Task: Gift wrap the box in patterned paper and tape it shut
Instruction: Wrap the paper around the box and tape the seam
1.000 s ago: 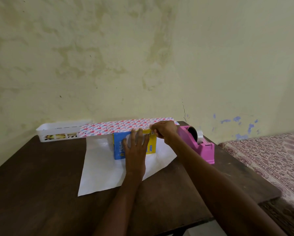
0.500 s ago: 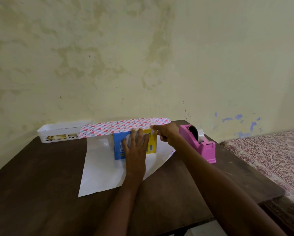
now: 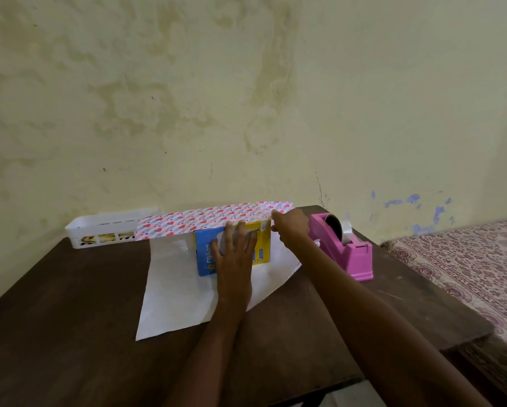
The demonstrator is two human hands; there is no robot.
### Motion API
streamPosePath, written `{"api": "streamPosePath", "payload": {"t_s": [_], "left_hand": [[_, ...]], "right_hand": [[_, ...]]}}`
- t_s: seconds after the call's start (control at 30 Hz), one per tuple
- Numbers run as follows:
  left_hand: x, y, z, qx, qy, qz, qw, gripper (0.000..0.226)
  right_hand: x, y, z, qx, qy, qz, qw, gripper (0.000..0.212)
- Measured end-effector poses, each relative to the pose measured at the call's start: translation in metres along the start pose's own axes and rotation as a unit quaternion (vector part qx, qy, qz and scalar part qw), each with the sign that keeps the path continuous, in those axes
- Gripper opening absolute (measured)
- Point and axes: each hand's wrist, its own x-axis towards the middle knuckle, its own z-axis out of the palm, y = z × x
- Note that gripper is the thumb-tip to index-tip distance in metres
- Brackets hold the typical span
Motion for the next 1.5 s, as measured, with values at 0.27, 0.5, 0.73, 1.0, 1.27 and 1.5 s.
{"api": "streamPosePath", "payload": {"t_s": [0.27,0.5,0.73,1.0,1.27,1.5], "left_hand": [[-0.001,-0.001,-0.002,-0.012,0.001,0.001,1.000,0.108],[-0.003,0.000,-0.006,-0.015,-0.017,-0.001,1.000,0.109],[-0.002,0.000,-0.003,-0.007,-0.042,-0.004,0.999,0.108],[-0.002,-0.002,-0.004,-0.032,-0.032,-0.005,0.999,0.105],[-0.002,-0.002,-0.009,-0.025,-0.091,-0.005,0.996,0.096],[0.000,-0.003,-0.014,-0.016,-0.106,-0.021,0.994,0.086]], "right_hand": [[-0.027,-0.019,-0.019,-0.122,0.042,-0.159,0.979,0.053],[-0.019,-0.003,-0.023,-0.185,0.026,-0.225,0.956,0.058],[-0.017,0.010,-0.026,-0.272,0.026,-0.254,0.928,0.056],[-0.030,0.001,-0.034,-0.284,0.008,-0.414,0.865,0.026],[-0.040,0.014,-0.021,-0.360,0.001,-0.451,0.817,0.037],[-0.035,0.024,-0.002,-0.457,0.069,-0.468,0.754,0.073]]}}
